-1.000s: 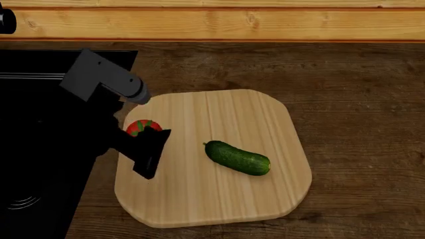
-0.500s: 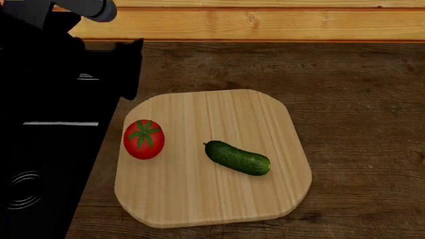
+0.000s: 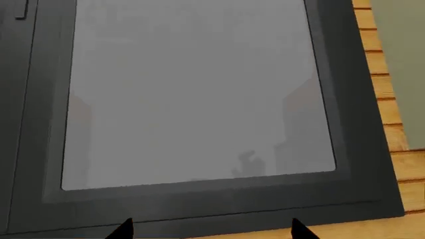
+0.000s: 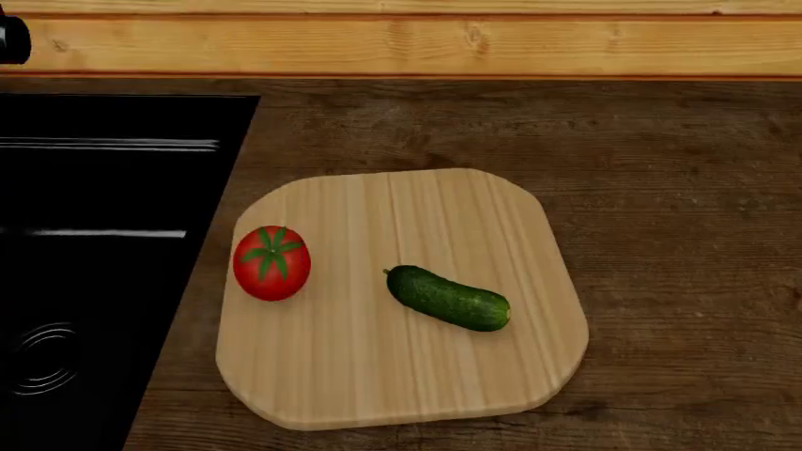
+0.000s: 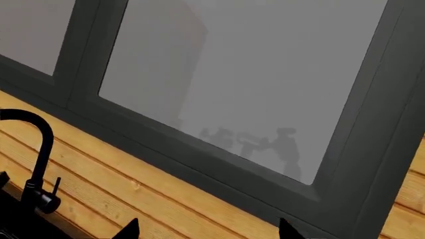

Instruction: Pick the vegetables from the sink and place them on the cutting board.

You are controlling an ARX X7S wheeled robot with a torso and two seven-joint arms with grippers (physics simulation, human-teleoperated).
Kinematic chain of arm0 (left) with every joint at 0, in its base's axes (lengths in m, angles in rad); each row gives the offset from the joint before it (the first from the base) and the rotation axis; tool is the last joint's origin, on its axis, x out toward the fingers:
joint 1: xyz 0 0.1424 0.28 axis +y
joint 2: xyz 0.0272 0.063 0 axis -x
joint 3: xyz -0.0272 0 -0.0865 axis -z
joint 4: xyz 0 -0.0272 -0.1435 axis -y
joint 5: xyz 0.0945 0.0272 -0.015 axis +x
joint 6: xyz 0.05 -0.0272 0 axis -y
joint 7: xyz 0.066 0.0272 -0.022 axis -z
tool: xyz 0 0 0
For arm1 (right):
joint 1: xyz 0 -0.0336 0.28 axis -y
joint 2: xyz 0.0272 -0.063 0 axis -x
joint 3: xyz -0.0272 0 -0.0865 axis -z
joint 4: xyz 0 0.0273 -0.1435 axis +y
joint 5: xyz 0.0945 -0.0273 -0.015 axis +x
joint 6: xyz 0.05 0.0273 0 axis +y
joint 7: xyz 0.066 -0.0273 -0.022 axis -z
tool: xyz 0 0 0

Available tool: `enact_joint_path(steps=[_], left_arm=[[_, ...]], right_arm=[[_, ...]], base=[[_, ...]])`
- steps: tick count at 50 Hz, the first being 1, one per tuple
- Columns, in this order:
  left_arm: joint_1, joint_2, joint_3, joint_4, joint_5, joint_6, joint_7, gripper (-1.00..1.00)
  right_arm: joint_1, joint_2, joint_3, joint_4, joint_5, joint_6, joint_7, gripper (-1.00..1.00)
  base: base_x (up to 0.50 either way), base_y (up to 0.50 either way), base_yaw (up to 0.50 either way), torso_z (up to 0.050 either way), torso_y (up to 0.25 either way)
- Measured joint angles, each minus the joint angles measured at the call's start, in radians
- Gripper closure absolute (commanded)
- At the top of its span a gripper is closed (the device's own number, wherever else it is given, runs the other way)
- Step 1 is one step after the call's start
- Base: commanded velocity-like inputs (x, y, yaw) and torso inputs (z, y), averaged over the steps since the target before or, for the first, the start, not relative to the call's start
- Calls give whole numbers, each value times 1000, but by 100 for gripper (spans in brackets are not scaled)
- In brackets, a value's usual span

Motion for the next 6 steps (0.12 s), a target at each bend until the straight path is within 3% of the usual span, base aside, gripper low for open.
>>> enact_joint_path(steps=[6], left_arm=[[-6,23,-53,19,-25,34,-19,-100]], right_arm=[[23,-9,33,14,-2,-37,-4,-100]], base=[[0,0,0,0,0]])
